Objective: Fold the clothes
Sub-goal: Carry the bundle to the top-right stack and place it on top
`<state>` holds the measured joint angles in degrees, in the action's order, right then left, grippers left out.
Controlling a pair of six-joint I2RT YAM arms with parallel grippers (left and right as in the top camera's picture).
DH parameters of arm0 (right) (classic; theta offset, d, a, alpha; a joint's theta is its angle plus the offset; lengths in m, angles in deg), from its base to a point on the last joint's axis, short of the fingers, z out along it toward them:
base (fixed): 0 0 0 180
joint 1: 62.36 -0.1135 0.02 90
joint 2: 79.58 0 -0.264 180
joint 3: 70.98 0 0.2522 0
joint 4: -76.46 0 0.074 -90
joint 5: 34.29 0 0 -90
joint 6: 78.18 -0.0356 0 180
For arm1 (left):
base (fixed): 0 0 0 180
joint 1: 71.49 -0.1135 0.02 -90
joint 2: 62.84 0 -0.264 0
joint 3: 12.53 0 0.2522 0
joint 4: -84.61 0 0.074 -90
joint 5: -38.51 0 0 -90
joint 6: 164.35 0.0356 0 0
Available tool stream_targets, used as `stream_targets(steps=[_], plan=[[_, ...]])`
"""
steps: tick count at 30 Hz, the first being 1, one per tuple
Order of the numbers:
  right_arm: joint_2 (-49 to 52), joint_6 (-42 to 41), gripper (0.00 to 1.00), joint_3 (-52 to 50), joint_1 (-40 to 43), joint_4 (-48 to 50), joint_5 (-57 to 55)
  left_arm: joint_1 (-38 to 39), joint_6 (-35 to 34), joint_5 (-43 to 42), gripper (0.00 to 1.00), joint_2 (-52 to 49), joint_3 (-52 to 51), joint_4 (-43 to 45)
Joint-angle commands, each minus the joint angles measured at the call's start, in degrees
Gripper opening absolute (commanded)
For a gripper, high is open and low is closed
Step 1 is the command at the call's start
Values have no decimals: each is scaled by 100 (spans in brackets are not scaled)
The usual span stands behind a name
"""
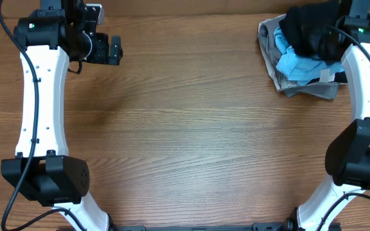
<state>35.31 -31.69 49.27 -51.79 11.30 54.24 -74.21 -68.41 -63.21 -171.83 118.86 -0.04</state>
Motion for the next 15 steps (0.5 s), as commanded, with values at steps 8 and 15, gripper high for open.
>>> stream_targets(steps=[8,15], plan=[[-319,184,72,160,44,-1799,-188,11,-83,26,100,-42,-24,94],[-1021,1163,74,216,44,-2398,-103,11,-83,26,100,-42,-24,136]])
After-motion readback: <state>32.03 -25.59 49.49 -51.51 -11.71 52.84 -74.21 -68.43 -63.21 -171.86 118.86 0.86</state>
